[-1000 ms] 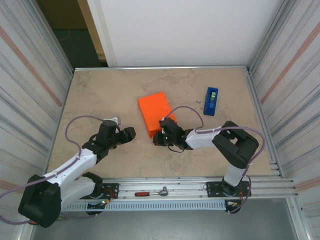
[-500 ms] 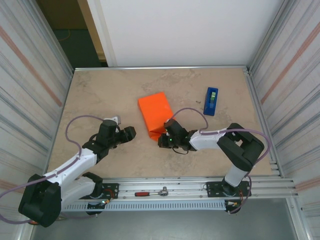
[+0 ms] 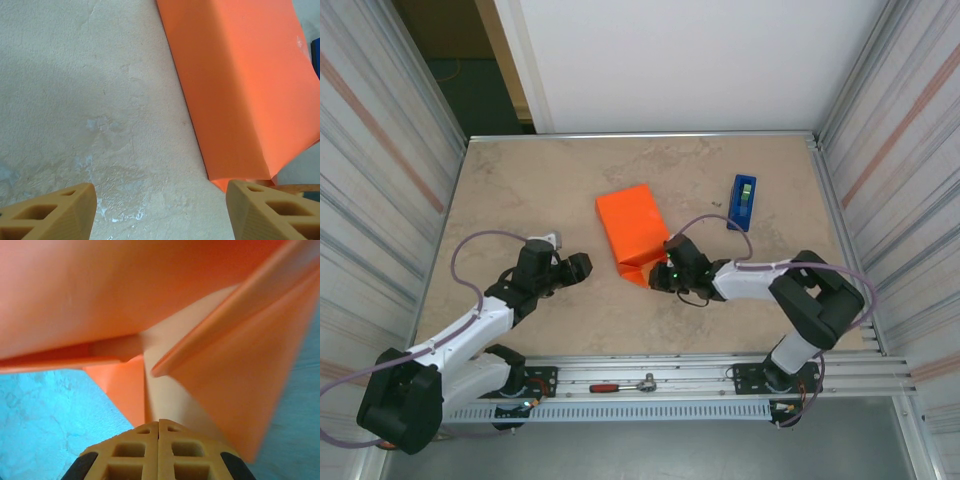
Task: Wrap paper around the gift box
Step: Fold the wrapping paper around the gift box.
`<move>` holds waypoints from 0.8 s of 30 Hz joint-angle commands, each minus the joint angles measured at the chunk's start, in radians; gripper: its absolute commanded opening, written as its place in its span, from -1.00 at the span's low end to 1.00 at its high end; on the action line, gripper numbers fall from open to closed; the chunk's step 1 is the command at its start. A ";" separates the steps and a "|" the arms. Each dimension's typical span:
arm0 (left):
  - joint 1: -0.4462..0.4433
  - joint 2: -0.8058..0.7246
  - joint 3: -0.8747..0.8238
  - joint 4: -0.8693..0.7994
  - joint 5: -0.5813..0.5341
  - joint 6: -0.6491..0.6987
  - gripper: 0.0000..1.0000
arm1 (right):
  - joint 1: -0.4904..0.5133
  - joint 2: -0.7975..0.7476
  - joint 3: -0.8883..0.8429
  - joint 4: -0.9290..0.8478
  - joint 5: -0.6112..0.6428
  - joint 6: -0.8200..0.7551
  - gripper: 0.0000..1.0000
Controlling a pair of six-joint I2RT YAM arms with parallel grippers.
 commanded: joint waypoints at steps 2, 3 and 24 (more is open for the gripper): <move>0.009 0.009 0.013 0.007 0.009 0.016 0.40 | -0.059 -0.074 -0.015 -0.068 0.011 -0.037 -1.00; 0.009 0.009 0.013 0.007 0.008 0.018 0.40 | -0.075 -0.082 -0.019 -0.068 0.004 -0.040 -1.00; 0.010 0.052 0.033 0.018 0.019 0.028 0.40 | -0.087 0.054 -0.016 0.000 -0.045 -0.034 -1.00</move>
